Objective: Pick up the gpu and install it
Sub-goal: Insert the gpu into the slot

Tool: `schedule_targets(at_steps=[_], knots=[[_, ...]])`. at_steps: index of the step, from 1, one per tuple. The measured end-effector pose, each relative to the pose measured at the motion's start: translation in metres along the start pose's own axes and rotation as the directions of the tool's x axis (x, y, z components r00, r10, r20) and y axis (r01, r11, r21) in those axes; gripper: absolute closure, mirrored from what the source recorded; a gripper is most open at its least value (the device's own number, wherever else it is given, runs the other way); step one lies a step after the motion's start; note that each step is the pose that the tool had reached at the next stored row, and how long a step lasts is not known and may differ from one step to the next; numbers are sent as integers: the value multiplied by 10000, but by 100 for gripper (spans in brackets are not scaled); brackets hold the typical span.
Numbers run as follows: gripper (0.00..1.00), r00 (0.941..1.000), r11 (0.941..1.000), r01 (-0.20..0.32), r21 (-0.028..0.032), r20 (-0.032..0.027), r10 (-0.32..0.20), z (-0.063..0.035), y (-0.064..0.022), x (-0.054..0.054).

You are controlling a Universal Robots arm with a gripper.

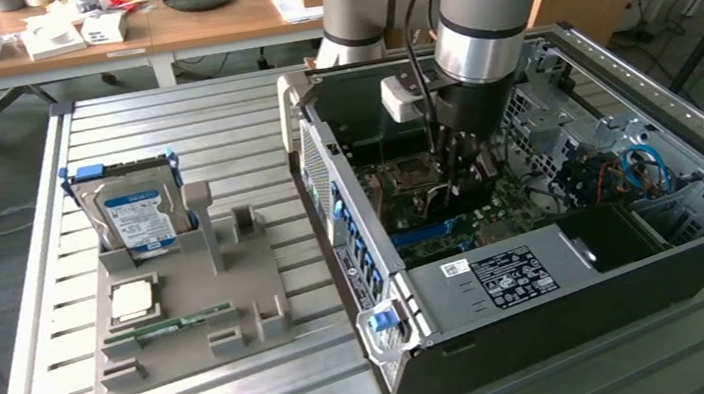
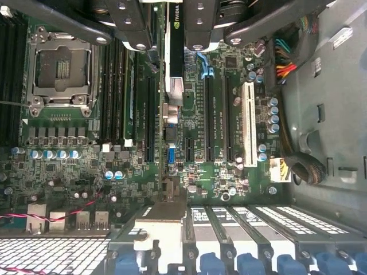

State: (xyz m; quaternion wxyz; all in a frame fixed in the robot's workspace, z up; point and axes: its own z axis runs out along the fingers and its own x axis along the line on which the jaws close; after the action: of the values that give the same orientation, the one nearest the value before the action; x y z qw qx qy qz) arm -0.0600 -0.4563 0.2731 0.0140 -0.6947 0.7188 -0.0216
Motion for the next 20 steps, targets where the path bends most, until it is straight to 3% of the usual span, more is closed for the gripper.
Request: schedule_targets(at_steps=[20], knots=[[74,10000,10000,0,0,-2,0,12,54,29]])
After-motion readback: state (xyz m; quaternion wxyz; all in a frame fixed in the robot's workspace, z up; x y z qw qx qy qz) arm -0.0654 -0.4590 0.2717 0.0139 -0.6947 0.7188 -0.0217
